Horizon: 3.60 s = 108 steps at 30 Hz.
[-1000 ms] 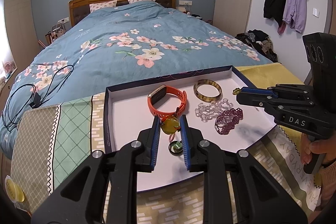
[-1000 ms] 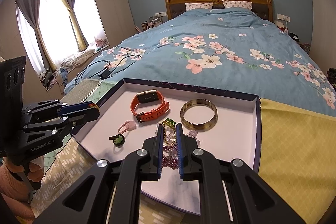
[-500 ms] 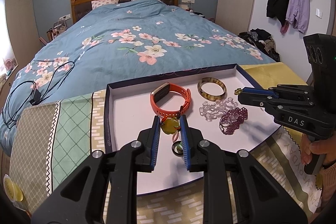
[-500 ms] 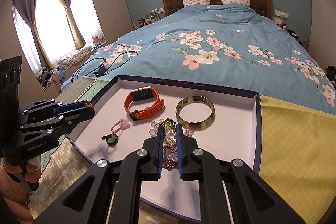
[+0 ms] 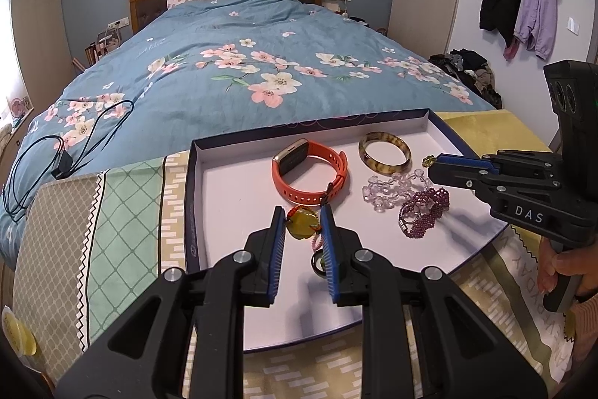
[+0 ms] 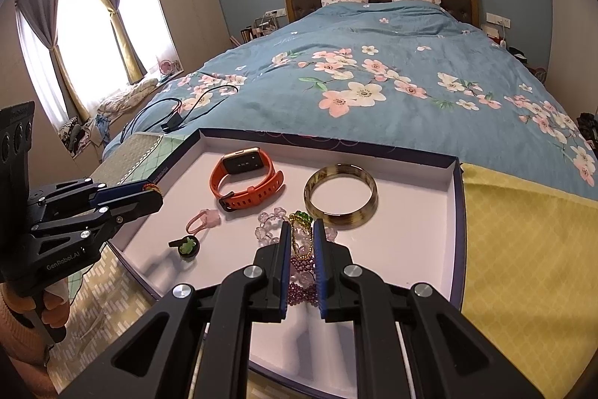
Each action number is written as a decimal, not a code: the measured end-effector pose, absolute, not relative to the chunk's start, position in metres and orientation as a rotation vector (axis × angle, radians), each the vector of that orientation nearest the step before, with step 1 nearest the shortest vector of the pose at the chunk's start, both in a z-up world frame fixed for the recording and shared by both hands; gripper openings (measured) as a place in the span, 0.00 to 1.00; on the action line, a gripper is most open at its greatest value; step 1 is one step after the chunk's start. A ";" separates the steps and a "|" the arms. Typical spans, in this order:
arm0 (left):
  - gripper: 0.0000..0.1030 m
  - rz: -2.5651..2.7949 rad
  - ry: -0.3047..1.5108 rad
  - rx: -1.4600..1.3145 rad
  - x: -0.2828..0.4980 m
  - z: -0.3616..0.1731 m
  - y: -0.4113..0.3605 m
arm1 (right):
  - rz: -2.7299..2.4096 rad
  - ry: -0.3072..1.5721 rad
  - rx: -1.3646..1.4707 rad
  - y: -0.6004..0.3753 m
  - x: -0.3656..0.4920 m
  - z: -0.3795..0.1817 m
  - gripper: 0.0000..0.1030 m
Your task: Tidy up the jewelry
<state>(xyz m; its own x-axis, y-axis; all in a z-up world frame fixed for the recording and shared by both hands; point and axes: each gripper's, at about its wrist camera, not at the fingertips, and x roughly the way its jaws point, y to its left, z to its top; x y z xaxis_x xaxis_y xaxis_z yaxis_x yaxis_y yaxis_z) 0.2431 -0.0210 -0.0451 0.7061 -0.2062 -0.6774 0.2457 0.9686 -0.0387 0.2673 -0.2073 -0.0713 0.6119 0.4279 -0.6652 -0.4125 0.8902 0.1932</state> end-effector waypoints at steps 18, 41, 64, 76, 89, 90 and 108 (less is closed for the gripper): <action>0.19 -0.233 0.785 0.037 0.254 -0.057 -0.019 | 0.469 0.793 -0.004 -0.201 0.274 -0.076 0.10; 0.29 -0.226 0.849 0.010 0.267 -0.077 -0.018 | 0.440 0.823 -0.014 -0.199 0.280 -0.087 0.14; 0.94 -0.201 0.697 -0.001 0.202 -0.041 -0.006 | 0.426 0.705 0.059 -0.216 0.220 -0.068 0.76; 0.94 -0.126 0.555 -0.067 0.131 -0.023 0.025 | 0.337 0.504 0.009 -0.221 0.154 -0.051 0.93; 0.94 -0.075 0.320 -0.054 0.058 0.008 0.012 | 0.240 0.308 0.030 -0.222 0.092 -0.036 0.93; 0.94 -0.069 0.314 -0.053 0.056 0.010 0.011 | 0.236 0.299 0.022 -0.221 0.089 -0.034 0.93; 0.94 -0.033 0.259 -0.049 0.021 0.022 0.005 | 0.205 0.212 -0.004 -0.214 0.058 -0.018 0.93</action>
<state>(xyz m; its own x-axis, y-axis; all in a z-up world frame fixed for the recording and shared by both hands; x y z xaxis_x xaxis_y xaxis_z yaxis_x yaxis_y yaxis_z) 0.0214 0.0050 0.0223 0.9662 -0.0392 -0.2549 0.0267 0.9983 -0.0523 0.0584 -0.2137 -0.0181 0.9568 0.2017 -0.2094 -0.2027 0.9791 0.0173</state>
